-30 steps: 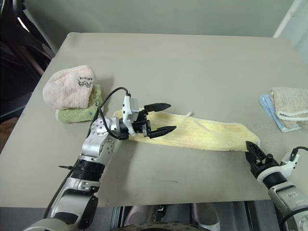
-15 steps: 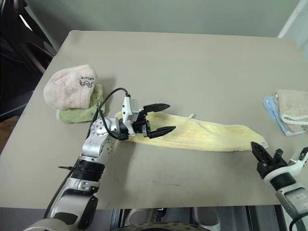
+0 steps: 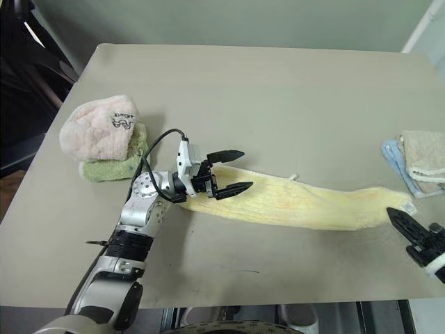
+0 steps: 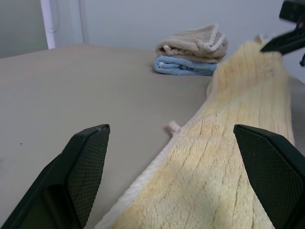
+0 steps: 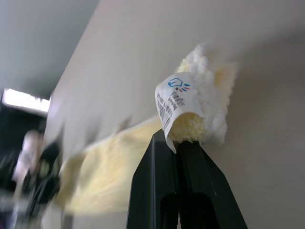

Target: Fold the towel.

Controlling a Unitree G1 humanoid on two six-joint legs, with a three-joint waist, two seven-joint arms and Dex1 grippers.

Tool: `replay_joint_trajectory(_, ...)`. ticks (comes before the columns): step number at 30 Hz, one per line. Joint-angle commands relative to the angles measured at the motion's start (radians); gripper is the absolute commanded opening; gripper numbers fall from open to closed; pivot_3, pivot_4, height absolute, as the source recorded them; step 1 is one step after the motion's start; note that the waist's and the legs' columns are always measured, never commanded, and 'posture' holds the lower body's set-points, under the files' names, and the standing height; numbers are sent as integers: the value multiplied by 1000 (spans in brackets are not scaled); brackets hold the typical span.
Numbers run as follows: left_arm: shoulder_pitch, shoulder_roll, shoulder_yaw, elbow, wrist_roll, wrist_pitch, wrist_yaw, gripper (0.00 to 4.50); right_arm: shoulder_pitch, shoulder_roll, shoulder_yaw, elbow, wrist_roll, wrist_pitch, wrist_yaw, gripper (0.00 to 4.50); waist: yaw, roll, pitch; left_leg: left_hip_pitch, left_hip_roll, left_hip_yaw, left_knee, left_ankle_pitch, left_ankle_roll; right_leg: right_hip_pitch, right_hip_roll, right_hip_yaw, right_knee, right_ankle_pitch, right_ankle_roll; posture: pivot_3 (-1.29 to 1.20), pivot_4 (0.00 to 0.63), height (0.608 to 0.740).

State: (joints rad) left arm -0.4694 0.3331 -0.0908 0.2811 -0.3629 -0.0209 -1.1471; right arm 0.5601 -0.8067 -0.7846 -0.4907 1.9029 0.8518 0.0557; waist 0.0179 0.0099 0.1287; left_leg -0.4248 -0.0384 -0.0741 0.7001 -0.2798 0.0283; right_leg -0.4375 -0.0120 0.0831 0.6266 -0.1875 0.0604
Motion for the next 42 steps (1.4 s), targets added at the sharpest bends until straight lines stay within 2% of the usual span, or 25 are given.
replay_joint_trajectory(1,-24,-6,12,4,3,-33,-1,4500,-51,-66,23,-141,23,-4,13,15,0,0,0,0,0,0,0,0,0,0,0,0,0,0,0,0,150,733)
replay_joint_trajectory(8,-23,-8,12,15,7,-54,5,4500,-76,-165,169,-277,-57,24,14,15,11,0,0,0,-1,0,1,1,3,3,-1,0,0,0,4,0,150,733)
replay_joint_trajectory(15,-22,-7,11,17,8,-65,10,4500,-156,-187,337,-298,-195,8,-23,15,9,0,0,1,-1,1,2,0,3,3,-2,0,-1,0,6,0,150,733)
replay_joint_trajectory(19,-29,-7,12,22,9,-70,10,4500,-251,-165,444,-277,-234,-11,-79,15,9,0,0,2,-1,2,2,0,3,3,-2,0,0,0,6,0,150,733)
replay_joint_trajectory(25,-33,-9,10,30,13,-78,11,4500,-277,-142,558,-268,-415,3,-22,15,11,0,0,2,-1,2,2,1,5,4,-2,0,0,1,7,0,150,733)
replay_joint_trajectory(33,-21,-3,7,25,16,-81,5,4500,-358,-25,644,-218,-585,-27,0,15,8,0,0,3,-1,2,3,2,6,4,-3,0,0,4,7,0,150,733)
replay_joint_trajectory(37,-30,-1,12,30,16,-80,9,4500,-378,3,672,-218,-618,-22,48,15,8,0,0,3,-1,2,3,3,6,4,-3,0,0,4,7,0,150,733)
replay_joint_trajectory(38,-33,-1,13,32,16,-80,9,4500,-380,5,682,-219,-632,-17,59,439,8,0,0,3,-1,2,3,4,6,4,-3,0,0,4,6,0,150,733)
replay_joint_trajectory(41,-40,-1,13,34,17,-77,11,4500,-393,25,704,-205,-673,-13,63,1193,8,0,0,3,-1,2,3,4,6,5,-3,0,0,5,6,0,150,733)
replay_joint_trajectory(42,-41,-2,13,33,17,-77,12,4500,-394,31,705,-203,-682,-13,66,1605,8,0,0,3,-1,2,3,5,6,5,-3,0,0,5,6,0,150,733)
